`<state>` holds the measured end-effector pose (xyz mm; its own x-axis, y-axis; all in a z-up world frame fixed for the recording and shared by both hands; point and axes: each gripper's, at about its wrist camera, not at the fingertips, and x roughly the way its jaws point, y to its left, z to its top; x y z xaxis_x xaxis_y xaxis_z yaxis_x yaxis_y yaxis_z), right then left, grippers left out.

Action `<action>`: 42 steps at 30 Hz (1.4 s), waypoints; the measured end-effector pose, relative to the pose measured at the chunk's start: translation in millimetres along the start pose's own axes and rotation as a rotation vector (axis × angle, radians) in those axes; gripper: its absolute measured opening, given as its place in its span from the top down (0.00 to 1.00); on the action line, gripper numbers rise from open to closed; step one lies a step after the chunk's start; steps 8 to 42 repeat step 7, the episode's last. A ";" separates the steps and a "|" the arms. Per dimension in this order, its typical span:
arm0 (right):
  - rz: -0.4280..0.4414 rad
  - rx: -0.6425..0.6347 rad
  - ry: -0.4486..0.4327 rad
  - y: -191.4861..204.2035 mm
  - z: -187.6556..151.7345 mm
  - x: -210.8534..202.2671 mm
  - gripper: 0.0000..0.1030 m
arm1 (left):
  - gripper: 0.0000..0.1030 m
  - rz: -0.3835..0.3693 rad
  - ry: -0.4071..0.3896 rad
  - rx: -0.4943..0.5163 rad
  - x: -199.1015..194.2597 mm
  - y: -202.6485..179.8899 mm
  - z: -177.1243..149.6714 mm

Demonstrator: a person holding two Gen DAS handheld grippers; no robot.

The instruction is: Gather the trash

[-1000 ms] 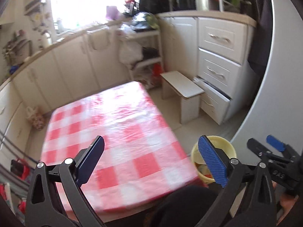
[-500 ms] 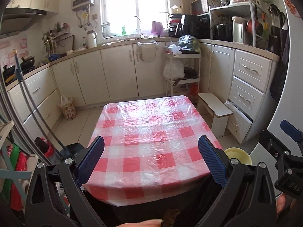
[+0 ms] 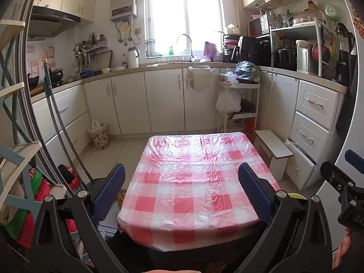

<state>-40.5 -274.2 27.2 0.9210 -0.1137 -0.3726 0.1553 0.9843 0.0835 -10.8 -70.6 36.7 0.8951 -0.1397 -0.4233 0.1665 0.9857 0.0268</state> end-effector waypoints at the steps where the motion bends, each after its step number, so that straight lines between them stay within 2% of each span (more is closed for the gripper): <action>1: 0.002 -0.004 0.003 1.9 0.1 0.9 0.07 | 0.07 -0.001 0.002 -0.005 0.4 0.8 0.2; 7: 0.011 -0.017 0.007 10.3 0.3 2.3 0.07 | 0.07 -0.015 0.019 -0.039 3.3 7.9 -0.1; 42: 0.011 -0.017 0.007 10.3 0.3 2.3 0.07 | 0.07 -0.015 0.019 -0.039 3.3 7.9 -0.1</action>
